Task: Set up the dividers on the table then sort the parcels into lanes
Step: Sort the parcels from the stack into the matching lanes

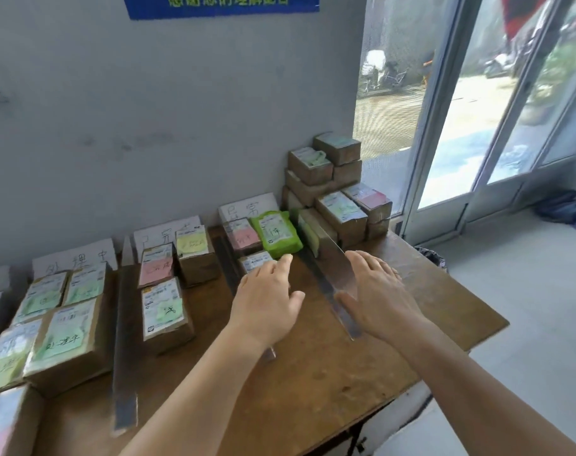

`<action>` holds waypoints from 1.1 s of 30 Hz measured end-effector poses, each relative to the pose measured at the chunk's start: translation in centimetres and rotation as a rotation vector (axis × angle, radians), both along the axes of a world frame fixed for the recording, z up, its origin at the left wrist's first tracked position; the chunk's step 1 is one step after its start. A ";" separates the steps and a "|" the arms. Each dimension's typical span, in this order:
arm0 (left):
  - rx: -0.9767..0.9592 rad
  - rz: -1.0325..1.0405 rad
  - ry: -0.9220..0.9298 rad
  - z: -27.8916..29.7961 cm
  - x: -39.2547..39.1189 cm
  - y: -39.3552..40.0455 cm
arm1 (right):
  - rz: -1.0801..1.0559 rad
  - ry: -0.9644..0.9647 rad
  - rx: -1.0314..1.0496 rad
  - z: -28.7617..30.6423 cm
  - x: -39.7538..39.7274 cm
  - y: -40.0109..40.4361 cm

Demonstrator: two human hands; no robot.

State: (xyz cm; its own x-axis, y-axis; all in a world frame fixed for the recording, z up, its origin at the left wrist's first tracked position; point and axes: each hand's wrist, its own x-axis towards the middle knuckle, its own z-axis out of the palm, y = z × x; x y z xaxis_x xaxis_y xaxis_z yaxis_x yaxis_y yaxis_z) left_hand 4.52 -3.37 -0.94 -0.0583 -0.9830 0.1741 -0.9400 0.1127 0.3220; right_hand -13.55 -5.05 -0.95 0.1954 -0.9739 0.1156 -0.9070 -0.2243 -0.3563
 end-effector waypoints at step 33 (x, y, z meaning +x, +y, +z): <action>0.141 0.348 -0.110 3.3 -6.6 -35.5 | 0.114 -0.039 0.001 4.8 -10.9 -40.7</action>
